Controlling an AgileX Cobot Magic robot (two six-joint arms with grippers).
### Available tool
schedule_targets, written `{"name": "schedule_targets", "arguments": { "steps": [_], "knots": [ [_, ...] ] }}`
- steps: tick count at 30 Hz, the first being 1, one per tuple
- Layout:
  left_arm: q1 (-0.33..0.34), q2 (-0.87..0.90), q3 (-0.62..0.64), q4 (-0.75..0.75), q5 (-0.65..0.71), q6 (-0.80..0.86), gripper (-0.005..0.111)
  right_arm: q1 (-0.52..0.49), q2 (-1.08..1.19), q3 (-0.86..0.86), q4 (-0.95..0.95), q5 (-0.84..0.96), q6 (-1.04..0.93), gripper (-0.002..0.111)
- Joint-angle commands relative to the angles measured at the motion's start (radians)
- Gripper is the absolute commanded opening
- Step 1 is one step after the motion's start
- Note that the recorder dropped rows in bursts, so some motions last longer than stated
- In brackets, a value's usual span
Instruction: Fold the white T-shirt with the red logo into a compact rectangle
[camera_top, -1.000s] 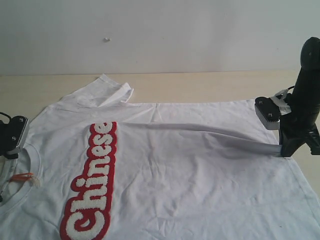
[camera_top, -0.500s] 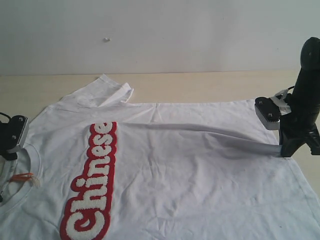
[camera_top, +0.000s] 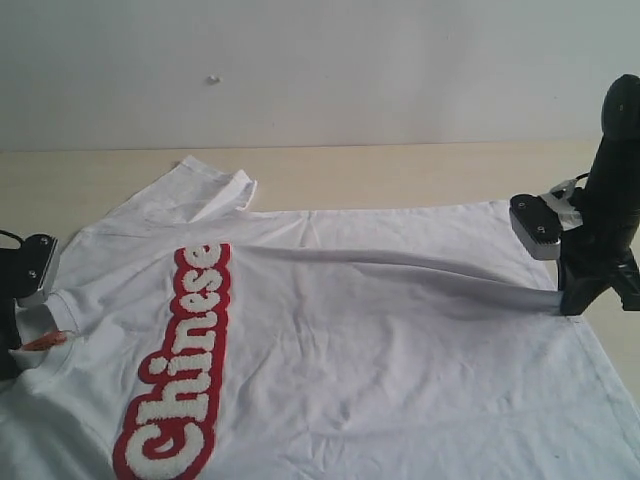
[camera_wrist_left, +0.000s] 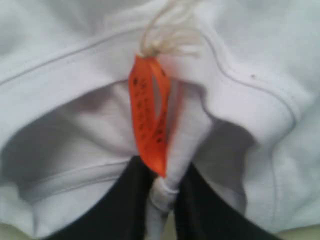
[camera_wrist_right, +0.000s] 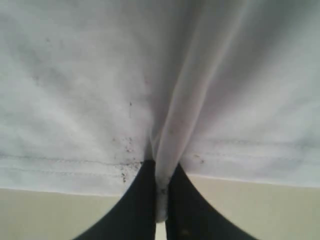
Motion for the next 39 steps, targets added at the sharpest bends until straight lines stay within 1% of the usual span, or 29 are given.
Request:
{"name": "schedule_targets", "arguments": {
  "steps": [1, 5, 13, 16, 23, 27, 29, 35, 39],
  "knots": [
    [0.0, 0.09, 0.049, 0.062, -0.034, -0.028, 0.0, -0.004, 0.007, -0.001, 0.011, 0.006, 0.026, 0.0],
    [0.0, 0.072, 0.046, 0.117, -0.041, -0.077, 0.0, -0.004, 0.007, -0.001, 0.04, -0.005, 0.088, 0.0],
    [0.0, -0.034, -0.041, 0.134, -0.037, -0.163, 0.0, -0.004, -0.035, -0.003, 0.04, -0.016, 0.088, 0.0],
    [0.0, -0.088, -0.076, 0.17, -0.037, -0.216, 0.0, -0.004, -0.062, -0.017, 0.04, -0.013, 0.096, 0.0],
    [0.002, -0.205, -0.121, 0.309, -0.062, -0.366, 0.0, -0.004, -0.163, -0.046, 0.042, 0.0, 0.117, 0.0],
    [0.002, -0.279, -0.146, 0.378, -0.105, -0.522, 0.0, -0.004, -0.237, -0.063, 0.063, 0.005, 0.117, 0.0],
    [0.002, -0.312, -0.156, 0.397, -0.107, -0.566, 0.0, -0.004, -0.273, -0.064, 0.077, 0.01, 0.117, 0.0],
    [0.002, -0.432, -0.174, 0.397, -0.132, -0.628, 0.0, -0.004, -0.374, -0.064, 0.127, 0.017, 0.117, 0.0],
    [0.002, -0.508, -0.174, 0.398, -0.153, -0.677, 0.0, -0.004, -0.43, -0.064, 0.192, 0.002, 0.177, 0.0]
  ]
}}
